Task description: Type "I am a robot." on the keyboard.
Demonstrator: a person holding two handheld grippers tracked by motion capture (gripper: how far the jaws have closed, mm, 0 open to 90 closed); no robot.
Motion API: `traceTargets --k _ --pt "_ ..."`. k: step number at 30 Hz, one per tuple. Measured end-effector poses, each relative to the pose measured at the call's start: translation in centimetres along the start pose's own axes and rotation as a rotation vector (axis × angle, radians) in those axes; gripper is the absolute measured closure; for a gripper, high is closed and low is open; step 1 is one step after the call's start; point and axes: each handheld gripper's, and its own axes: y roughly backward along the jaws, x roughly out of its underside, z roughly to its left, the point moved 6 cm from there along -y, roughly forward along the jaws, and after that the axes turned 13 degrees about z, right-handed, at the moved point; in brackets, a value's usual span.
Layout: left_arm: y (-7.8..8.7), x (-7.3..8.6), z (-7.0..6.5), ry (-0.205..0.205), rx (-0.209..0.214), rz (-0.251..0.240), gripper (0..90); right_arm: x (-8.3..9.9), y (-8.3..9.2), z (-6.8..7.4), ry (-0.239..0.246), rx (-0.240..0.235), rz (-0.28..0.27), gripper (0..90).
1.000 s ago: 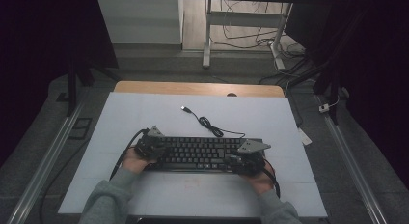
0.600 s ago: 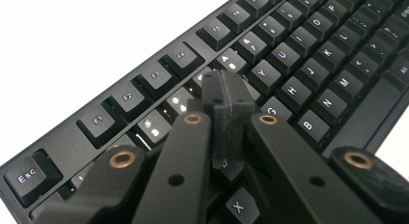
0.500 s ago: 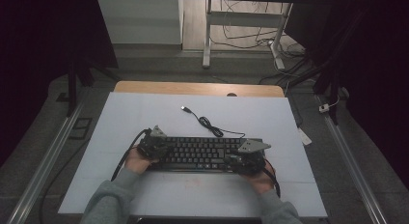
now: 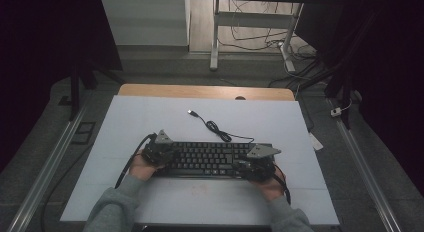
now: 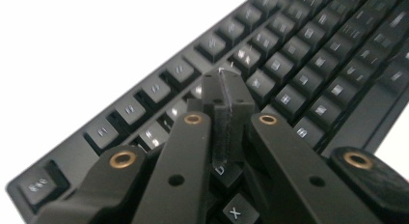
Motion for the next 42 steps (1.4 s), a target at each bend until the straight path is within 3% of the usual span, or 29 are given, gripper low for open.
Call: traceTargets --k 8,16,23,32,37,42 --pt "1.2 0.7 0.6 0.055 0.038 -0.015 86.7 0.0 0.0 0.0 0.005 -0.001 0.002 50.1" --pt "2.2 1.6 0.4 0.079 0.057 -0.026 62.6 0.0 -0.1 0.1 0.002 -0.002 0.005 50.0" --pt "2.7 2.4 0.4 0.107 0.051 -0.018 48.5 0.0 -0.3 0.2 0.005 -0.006 0.005 50.0" --pt "2.5 2.5 0.4 0.110 0.040 -0.002 42.8 0.0 -0.3 0.3 0.004 -0.007 0.005 50.0" --pt "2.7 2.3 0.3 0.130 0.075 -0.016 41.0 -0.1 -0.3 0.3 0.004 -0.009 0.001 50.1" --pt "2.7 2.3 0.2 0.130 0.066 -0.017 40.4 -0.2 -0.3 0.4 0.008 -0.009 -0.002 50.3"
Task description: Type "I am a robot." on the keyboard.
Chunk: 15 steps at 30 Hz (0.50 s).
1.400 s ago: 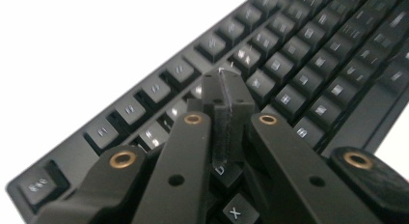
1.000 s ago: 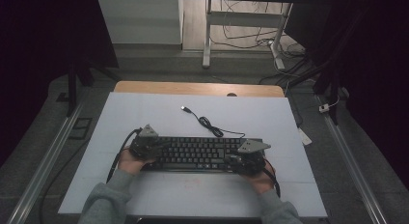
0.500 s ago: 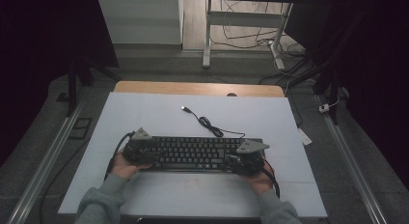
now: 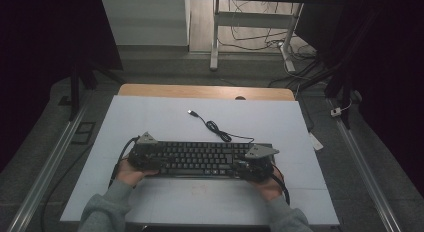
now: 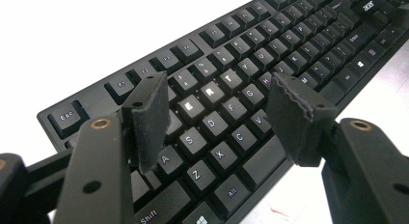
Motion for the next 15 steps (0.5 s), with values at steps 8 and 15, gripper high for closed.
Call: traceTargets --k 8,15 --pt "-0.4 0.0 -0.2 -0.011 -0.014 0.016 39.8 -0.8 0.0 0.2 0.003 -0.016 -0.024 51.8" --pt "-0.5 0.1 -0.2 -0.022 -0.021 0.029 39.4 -1.5 0.0 0.6 -0.007 -0.049 -0.036 69.9"
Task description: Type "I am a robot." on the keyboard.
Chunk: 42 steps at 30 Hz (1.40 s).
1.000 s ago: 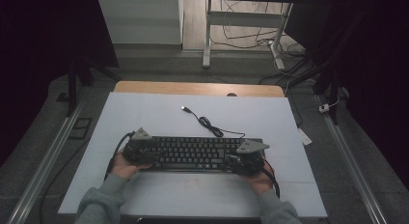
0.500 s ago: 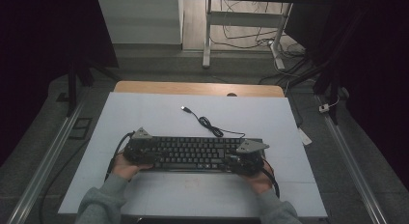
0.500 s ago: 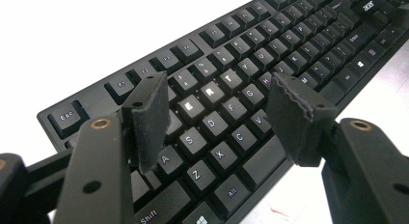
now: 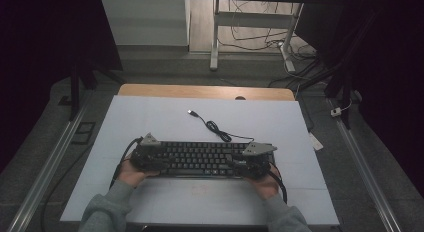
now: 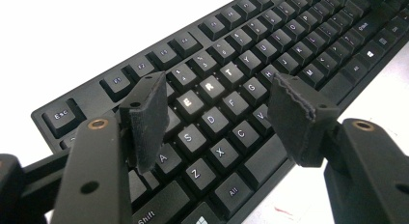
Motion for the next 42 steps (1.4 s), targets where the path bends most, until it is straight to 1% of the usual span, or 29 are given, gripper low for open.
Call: traceTargets --k 2,4,6,7,9,10,13,16,21,28,33,40,42 --pt "-0.1 0.0 0.0 -0.002 0.000 0.002 39.4 -0.3 0.0 0.1 -0.008 -0.028 -0.021 78.4" --pt "-0.1 0.0 -0.1 -0.006 0.000 0.006 39.3 -0.5 0.0 0.2 -0.010 -0.050 -0.022 85.4" --pt "-0.1 0.0 -0.1 -0.008 0.001 0.007 39.2 -0.8 0.0 0.4 -0.008 -0.067 -0.027 89.5" --pt "-0.1 0.0 -0.1 -0.008 0.003 0.007 39.2 -1.0 -0.1 0.5 -0.006 -0.073 -0.033 89.5" --pt "-0.1 0.0 -0.1 -0.008 0.005 0.008 39.2 -1.2 -0.1 0.6 0.000 -0.076 -0.029 89.6" --pt "-0.1 0.0 -0.1 -0.008 0.005 0.008 39.1 -1.4 -0.2 0.7 -0.006 -0.079 -0.037 89.6" --pt "-0.2 0.0 -0.2 -0.009 0.006 0.012 38.9 -1.7 -0.4 0.7 -0.003 -0.071 -0.032 89.6" --pt "-0.3 0.0 -0.3 -0.015 0.005 0.020 38.7 -2.0 -0.9 0.8 -0.006 -0.074 -0.034 89.6" --pt "-0.6 0.1 -0.4 -0.024 0.006 0.030 38.3 -2.3 -1.6 0.7 -0.003 -0.072 -0.020 89.5" --pt "-0.7 0.2 -0.4 -0.028 0.003 0.040 38.0 -3.1 -2.3 0.7 -0.004 -0.070 -0.025 89.5" --pt "-0.8 0.2 -0.5 -0.032 0.003 0.043 37.9 -3.2 -2.8 0.6 0.002 -0.070 -0.005 89.5" --pt "-1.0 0.3 -0.6 -0.037 0.002 0.052 37.5 -3.6 -3.2 0.9 0.007 -0.083 -0.017 88.8" --pt "-1.1 0.3 -0.6 -0.041 0.004 0.056 37.4 -3.7 -3.3 1.1 0.010 -0.086 -0.013 88.8"
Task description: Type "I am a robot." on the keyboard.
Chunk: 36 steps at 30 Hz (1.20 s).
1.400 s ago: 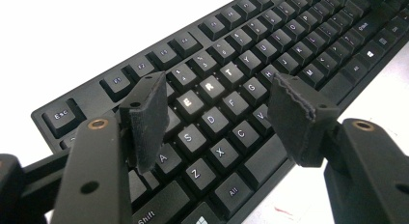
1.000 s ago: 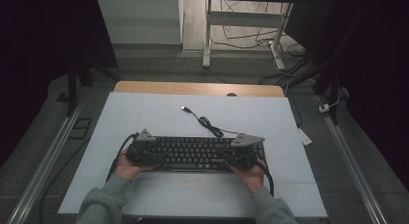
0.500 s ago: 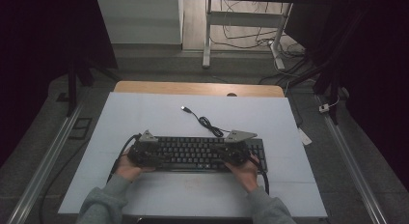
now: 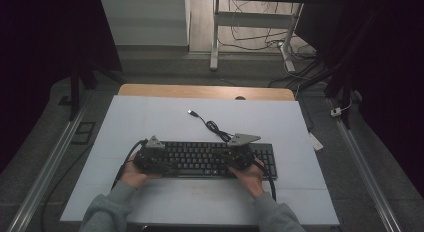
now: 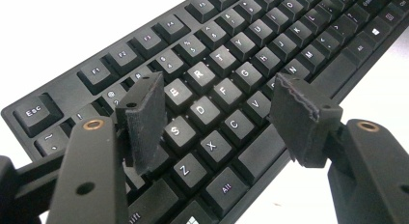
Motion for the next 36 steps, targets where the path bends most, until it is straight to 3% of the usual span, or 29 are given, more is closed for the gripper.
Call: traceTargets --k 13,22,36 --pt "-0.4 0.1 -0.2 -0.014 -0.003 0.023 36.2 -1.3 -1.8 0.5 0.027 -0.019 0.023 88.8" --pt "-0.5 0.2 -0.1 -0.010 -0.004 0.026 36.1 -1.4 -3.7 0.4 0.022 -0.021 0.075 88.8" --pt "-0.7 0.3 0.0 -0.011 -0.004 0.036 35.9 -1.6 -4.7 0.3 0.025 -0.003 0.105 88.4"
